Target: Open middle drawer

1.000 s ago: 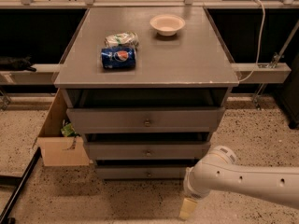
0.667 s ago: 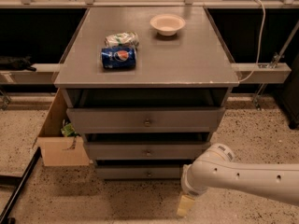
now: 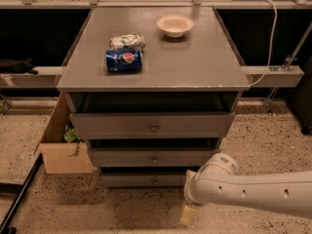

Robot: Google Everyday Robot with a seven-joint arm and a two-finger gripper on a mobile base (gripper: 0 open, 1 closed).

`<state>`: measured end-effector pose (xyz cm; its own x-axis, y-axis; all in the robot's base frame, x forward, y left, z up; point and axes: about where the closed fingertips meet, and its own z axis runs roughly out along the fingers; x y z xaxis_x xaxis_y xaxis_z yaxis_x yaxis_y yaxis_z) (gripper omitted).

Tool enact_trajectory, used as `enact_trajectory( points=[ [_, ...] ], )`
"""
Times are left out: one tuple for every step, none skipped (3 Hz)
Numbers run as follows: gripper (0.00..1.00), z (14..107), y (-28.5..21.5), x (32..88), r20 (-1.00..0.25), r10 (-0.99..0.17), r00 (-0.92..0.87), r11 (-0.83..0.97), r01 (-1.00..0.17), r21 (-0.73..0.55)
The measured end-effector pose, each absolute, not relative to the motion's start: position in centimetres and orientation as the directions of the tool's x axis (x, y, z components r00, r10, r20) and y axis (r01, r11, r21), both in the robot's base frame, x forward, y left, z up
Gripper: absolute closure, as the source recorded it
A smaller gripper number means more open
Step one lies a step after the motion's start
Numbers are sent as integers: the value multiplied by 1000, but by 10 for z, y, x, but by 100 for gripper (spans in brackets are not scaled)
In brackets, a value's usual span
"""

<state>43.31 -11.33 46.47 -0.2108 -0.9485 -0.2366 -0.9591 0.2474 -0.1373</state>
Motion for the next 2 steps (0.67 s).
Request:
enact_trajectory(
  points=[
    [0,464,-117,441,-230,-948,-220,262,-950,-172],
    [0,470,-115,441,-269,-949,-164,228,-947,-228]
  ],
)
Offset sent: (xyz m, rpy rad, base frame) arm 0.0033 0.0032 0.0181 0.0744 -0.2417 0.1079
